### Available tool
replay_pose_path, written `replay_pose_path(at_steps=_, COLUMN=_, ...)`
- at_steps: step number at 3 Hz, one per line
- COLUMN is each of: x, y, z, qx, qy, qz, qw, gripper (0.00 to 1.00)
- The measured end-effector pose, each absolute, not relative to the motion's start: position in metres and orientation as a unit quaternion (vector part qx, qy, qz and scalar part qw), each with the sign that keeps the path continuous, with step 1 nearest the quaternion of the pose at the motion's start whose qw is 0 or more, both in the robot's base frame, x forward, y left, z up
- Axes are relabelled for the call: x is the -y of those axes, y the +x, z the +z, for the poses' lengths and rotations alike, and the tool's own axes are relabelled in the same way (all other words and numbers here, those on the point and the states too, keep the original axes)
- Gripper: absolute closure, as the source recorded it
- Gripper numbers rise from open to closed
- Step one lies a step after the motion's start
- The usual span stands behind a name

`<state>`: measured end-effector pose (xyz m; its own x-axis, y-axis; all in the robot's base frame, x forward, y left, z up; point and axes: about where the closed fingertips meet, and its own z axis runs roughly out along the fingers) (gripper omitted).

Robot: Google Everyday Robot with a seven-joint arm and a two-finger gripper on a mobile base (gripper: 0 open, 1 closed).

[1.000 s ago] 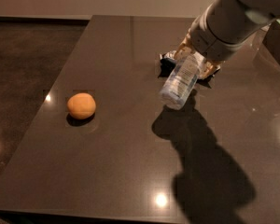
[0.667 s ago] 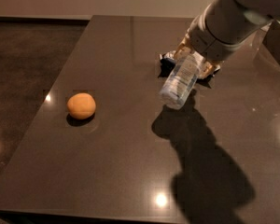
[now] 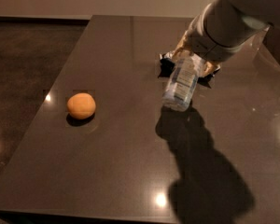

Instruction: Place blue plastic bottle upright

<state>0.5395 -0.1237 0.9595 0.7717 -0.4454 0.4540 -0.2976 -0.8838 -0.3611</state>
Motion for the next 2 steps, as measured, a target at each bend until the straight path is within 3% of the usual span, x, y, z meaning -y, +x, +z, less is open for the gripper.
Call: replay_pose_path(at_steps=2, x=0.1122, y=0.5263, z=0.9634, qx=-0.076, qy=-0.928, qz=-0.327, qw=0.161, gripper=1.0)
